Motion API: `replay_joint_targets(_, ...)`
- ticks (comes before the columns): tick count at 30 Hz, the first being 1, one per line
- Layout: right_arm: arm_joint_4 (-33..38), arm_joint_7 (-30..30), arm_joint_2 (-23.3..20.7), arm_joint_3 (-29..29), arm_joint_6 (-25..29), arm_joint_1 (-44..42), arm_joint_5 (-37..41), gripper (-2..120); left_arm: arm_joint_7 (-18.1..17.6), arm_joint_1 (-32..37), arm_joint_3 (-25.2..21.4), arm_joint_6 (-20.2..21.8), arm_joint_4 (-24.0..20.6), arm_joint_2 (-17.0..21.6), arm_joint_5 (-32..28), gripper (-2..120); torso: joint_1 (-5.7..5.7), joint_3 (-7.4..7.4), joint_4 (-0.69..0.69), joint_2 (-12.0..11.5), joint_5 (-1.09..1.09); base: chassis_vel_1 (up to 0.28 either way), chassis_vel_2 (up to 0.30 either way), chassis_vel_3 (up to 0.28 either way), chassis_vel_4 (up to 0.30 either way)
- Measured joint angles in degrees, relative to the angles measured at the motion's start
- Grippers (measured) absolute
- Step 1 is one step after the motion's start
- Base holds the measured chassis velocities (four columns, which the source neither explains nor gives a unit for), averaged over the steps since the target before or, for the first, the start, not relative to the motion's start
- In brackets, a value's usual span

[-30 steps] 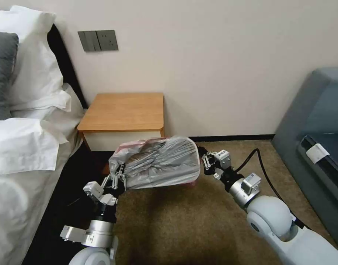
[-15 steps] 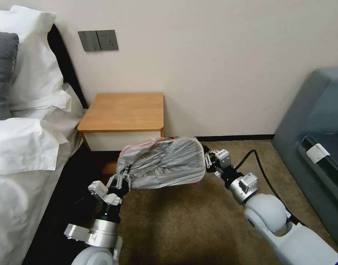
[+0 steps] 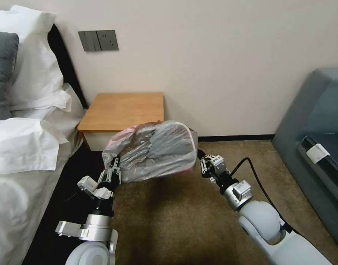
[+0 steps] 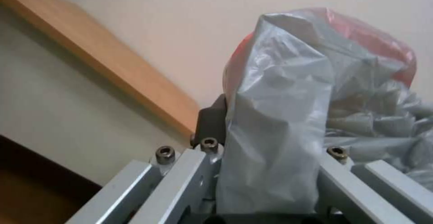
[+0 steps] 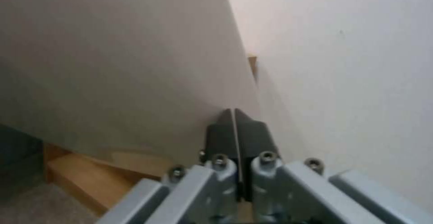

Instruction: Pick up the garbage bag from the table and place it over the trash can.

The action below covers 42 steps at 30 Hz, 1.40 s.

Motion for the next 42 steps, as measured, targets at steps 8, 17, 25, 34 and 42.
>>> replay_joint_targets(8, 3.32, 0.44, -0.69, 6.15, 2.54, -3.11, -9.48, 34, -1.17, 1.09, -0.06, -0.72, 1.75, 1.37, 10.36, 8, 0.00, 0.00, 0.00, 0.00, 0.00, 0.000, 0.000, 0.000, 0.000)
replay_joint_targets(17, 11.20, -12.35, -5.65, 7.54, 7.34, -3.82, -5.73, 67, -0.04, 2.05, 0.54, -4.07, 3.94, 1.62, 24.82, 8, 0.00, 0.00, 0.00, 0.00, 0.00, 0.000, 0.000, 0.000, 0.000)
replay_joint_targets(25, 10.60, -22.81, -15.39, 2.65, 2.45, 6.43, 5.32, 93, 2.43, 2.42, 0.73, -7.78, 5.22, 2.06, 35.01, 8, 0.00, 0.01, 0.00, 0.00, 0.01, 0.000, 0.000, 0.000, 0.000)
replay_joint_targets(34, 5.74, -31.18, -19.95, -3.15, -1.03, 17.31, 17.15, 100, 5.58, 1.69, 1.20, -9.34, 5.80, 1.80, 38.01, 8, 0.00, 0.01, 0.00, 0.00, 0.00, 0.000, 0.000, 0.000, 0.000)
replay_joint_targets(42, 2.95, -34.27, -18.53, -8.71, -1.88, 22.96, 17.70, 92, 5.74, 0.91, 1.21, -9.52, 6.35, 1.56, 38.47, 8, 0.00, 0.01, 0.00, 0.00, 0.00, 0.000, 0.000, 0.000, 0.000)
